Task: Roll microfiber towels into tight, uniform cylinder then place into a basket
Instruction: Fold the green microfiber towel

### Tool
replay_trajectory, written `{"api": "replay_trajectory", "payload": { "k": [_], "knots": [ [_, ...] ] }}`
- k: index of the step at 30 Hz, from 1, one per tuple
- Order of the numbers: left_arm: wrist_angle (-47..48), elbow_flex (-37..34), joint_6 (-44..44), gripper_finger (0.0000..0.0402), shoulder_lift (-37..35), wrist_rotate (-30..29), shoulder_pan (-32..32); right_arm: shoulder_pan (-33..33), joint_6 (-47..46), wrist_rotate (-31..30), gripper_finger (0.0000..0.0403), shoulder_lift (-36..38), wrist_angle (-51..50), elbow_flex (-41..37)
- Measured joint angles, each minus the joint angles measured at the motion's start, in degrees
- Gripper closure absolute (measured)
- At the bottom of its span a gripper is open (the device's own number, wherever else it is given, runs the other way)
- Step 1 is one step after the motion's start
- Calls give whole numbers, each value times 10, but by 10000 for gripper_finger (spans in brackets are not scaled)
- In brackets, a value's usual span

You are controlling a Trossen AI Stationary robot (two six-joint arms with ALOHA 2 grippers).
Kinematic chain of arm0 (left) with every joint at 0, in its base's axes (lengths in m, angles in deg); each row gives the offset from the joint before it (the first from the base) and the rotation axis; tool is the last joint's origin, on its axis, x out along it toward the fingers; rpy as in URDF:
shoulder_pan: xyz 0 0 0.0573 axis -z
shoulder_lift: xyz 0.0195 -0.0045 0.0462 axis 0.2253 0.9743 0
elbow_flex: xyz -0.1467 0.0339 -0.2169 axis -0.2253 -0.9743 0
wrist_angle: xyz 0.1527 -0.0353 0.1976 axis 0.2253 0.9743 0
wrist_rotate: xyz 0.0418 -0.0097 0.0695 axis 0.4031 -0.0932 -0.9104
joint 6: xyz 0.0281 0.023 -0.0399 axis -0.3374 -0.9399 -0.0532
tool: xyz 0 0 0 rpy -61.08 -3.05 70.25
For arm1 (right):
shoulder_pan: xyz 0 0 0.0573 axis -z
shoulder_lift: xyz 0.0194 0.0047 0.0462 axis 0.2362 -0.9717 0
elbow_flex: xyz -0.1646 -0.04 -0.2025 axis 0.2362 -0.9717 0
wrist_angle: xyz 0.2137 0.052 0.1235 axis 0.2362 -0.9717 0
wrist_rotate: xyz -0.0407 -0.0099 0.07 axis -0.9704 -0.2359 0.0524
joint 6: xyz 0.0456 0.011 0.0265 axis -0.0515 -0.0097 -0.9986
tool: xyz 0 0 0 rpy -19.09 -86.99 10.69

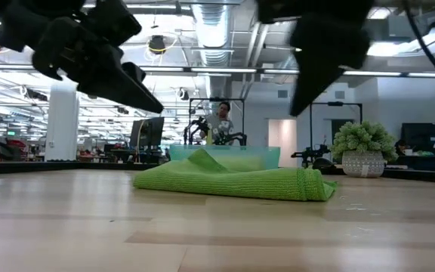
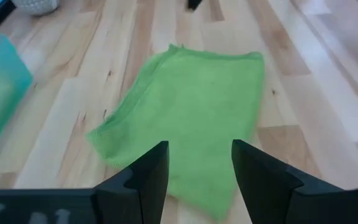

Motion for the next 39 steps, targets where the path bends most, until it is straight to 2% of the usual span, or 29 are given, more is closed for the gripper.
{"api": "replay_trajectory", "payload": {
  "k": [3,7,11,15,17,22,26,32,36,39],
  "knots": [
    [-5,0,0,233,0,12,-34,-26,-45,-30,389,13,-48,-36],
    [-8,0,35,233,0,29,-87,-31,-145,-40,389,55,-111,-101],
    [-9,0,69,233,0,73,-135,-30,-183,-42,391,125,-83,-179],
    [-18,0,129,233,0,94,-178,-25,-194,-40,390,217,21,-266],
    [-23,-1,153,233,0,104,-194,-20,-194,-39,389,259,107,-308],
    [-61,1,159,233,36,132,-206,-11,-176,-26,384,327,274,-390],
    [-77,12,158,233,85,142,-206,-4,-136,-24,375,330,371,-420],
    [-76,50,156,233,140,164,-210,21,-98,-19,334,288,427,-423],
    [-55,80,153,233,168,185,-209,48,-92,20,295,260,436,-420],
    [-9,99,150,233,178,166,-209,63,-71,56,265,247,439,-421]
  ]
}}
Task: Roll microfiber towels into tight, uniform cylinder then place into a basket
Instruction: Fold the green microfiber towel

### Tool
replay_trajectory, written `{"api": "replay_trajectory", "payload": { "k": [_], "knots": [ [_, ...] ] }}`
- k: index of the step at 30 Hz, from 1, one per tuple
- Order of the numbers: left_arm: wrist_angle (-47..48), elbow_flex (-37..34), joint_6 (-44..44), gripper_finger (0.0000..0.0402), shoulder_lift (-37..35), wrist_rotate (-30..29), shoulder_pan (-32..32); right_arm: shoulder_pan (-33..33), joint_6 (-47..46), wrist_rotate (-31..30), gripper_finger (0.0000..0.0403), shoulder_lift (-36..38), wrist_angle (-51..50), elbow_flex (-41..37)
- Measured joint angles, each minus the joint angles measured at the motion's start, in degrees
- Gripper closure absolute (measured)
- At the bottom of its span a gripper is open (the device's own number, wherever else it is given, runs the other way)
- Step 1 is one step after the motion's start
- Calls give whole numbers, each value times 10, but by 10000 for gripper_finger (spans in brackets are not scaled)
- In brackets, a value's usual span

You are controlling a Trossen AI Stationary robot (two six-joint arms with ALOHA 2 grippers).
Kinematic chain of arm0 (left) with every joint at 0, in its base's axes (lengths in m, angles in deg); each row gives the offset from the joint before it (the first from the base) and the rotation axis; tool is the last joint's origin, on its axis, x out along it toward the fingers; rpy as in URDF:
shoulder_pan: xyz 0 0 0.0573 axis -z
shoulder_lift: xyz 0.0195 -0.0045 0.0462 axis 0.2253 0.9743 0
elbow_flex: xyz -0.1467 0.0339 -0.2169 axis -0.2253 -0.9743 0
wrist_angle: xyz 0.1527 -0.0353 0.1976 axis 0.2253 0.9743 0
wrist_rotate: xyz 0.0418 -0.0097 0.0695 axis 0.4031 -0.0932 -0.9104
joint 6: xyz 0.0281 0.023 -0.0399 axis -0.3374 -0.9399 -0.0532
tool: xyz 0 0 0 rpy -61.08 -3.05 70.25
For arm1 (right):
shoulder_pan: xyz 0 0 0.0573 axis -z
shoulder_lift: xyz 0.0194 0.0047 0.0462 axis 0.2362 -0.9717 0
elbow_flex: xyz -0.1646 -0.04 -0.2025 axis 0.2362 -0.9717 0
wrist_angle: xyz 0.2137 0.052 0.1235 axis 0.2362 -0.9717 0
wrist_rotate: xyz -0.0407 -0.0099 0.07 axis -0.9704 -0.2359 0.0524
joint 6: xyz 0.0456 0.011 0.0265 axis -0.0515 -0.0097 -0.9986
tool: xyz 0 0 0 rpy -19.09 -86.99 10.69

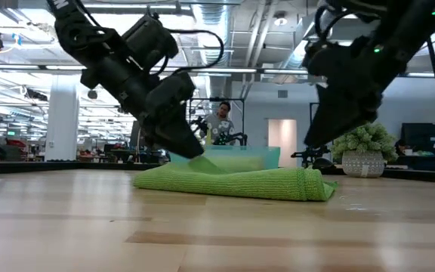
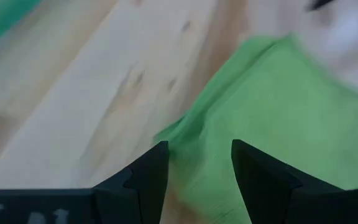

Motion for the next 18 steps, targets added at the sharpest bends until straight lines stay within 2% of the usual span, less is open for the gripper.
{"api": "replay_trajectory", "payload": {
  "k": [5,11,18],
  "knots": [
    [47,19,-23,233,-1,-23,4,17,28,65,228,-4,36,1],
    [49,27,-52,233,-1,-23,15,18,38,69,208,-4,66,1],
    [48,27,-59,233,0,-19,7,11,38,68,210,-4,70,1]
  ]
}}
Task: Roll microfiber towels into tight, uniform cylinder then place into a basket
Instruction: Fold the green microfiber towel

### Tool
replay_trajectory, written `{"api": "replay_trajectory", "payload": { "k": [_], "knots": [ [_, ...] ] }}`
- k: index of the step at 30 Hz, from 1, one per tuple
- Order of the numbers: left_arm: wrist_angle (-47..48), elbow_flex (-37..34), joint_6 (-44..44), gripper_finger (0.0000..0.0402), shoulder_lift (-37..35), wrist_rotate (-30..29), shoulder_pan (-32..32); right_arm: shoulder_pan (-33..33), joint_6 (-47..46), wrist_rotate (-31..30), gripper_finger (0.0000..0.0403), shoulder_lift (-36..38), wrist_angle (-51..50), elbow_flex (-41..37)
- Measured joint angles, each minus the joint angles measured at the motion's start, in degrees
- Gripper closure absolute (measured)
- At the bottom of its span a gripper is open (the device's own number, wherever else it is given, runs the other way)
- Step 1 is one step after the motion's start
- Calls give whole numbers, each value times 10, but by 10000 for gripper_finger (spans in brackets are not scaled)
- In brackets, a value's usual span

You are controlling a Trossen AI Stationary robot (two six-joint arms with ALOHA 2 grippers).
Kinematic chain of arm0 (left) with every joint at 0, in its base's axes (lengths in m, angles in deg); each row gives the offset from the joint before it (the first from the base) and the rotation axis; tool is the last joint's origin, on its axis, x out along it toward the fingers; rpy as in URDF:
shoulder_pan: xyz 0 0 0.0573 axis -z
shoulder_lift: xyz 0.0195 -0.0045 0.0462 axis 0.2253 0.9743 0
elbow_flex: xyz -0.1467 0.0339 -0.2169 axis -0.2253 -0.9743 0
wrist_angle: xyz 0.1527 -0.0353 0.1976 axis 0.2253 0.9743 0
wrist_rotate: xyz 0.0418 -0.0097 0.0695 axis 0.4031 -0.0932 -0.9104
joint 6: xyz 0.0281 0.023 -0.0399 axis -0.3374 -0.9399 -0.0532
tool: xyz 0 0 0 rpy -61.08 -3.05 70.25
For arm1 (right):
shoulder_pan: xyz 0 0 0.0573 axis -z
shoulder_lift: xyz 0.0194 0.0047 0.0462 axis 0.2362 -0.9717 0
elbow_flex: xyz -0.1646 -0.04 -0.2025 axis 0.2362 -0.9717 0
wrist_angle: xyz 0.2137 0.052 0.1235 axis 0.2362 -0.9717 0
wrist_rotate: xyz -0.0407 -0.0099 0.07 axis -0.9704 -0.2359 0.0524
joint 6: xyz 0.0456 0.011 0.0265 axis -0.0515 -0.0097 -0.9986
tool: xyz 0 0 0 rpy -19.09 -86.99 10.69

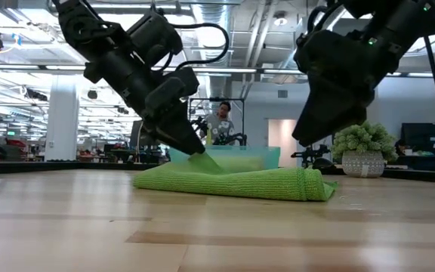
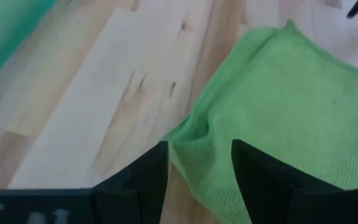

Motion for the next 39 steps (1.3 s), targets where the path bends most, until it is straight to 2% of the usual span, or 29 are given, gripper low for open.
{"api": "replay_trajectory", "payload": {
  "k": [5,13,18,26,35,39],
  "knots": [
    [28,0,-7,233,0,27,-2,0,0,0,216,0,0,0],
    [-9,5,-13,233,36,27,-2,0,0,0,223,0,3,0],
    [4,22,-35,242,47,27,0,0,0,0,221,0,4,0],
    [10,31,-51,294,43,28,15,0,0,0,227,0,-2,0],
    [3,31,-115,392,43,28,46,0,1,-16,225,0,-4,0],
    [-7,32,-127,395,43,28,57,1,2,-16,225,0,-4,0]
  ]
}}
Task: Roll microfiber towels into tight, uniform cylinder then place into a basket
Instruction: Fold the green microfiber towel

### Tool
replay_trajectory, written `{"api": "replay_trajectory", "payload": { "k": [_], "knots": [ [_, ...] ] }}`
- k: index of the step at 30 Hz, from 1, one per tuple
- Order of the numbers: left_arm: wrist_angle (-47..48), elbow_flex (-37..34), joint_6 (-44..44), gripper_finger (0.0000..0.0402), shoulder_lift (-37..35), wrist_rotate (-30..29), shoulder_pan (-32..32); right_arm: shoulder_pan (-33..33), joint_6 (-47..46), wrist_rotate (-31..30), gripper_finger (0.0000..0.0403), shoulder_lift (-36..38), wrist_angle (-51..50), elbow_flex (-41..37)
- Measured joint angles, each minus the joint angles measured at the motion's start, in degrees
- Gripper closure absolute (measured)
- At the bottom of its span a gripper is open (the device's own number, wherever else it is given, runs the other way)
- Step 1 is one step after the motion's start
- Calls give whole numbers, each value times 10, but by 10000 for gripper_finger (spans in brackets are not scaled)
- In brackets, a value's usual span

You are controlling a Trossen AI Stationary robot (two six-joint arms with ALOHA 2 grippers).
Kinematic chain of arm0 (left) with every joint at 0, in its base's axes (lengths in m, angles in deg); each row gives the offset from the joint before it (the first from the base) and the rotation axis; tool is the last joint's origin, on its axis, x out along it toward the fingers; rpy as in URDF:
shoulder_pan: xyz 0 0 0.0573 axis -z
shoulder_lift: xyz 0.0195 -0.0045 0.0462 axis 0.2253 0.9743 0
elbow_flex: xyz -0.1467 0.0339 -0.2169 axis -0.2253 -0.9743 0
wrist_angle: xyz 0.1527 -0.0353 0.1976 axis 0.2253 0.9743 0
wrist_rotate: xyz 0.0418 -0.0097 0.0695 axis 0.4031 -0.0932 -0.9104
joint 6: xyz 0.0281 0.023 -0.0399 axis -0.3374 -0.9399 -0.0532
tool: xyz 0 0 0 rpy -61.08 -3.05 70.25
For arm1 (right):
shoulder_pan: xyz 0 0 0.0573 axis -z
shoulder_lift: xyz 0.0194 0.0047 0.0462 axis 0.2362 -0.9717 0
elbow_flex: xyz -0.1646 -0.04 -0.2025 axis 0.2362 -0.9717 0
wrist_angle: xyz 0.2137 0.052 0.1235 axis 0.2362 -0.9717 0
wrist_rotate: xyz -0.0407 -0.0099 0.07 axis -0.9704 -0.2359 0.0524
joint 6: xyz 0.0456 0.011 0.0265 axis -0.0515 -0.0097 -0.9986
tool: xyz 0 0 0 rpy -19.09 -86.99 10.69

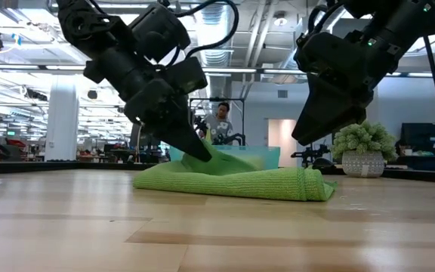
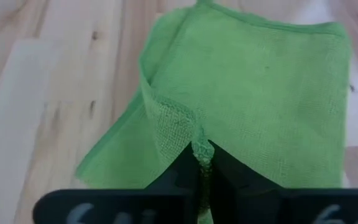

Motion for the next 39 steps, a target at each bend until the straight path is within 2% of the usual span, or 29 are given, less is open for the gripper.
{"api": "replay_trajectory", "payload": {
  "k": [5,11,14,23,29,33,39],
  "knots": [
    [20,24,-7,394,0,2,17,0,12,0,222,0,0,0],
    [100,70,-26,393,0,1,48,0,67,-1,217,0,0,0],
    [131,87,-29,393,0,-18,65,0,74,-1,210,0,0,0],
    [134,95,-29,393,0,-32,93,16,146,-1,172,0,0,0],
    [134,95,-23,393,0,-32,98,27,180,1,169,-2,8,0],
    [133,95,-19,393,0,-32,98,27,209,4,170,-32,28,-1],
    [140,95,-12,393,0,-32,98,29,251,53,170,-104,45,10]
  ]
}}
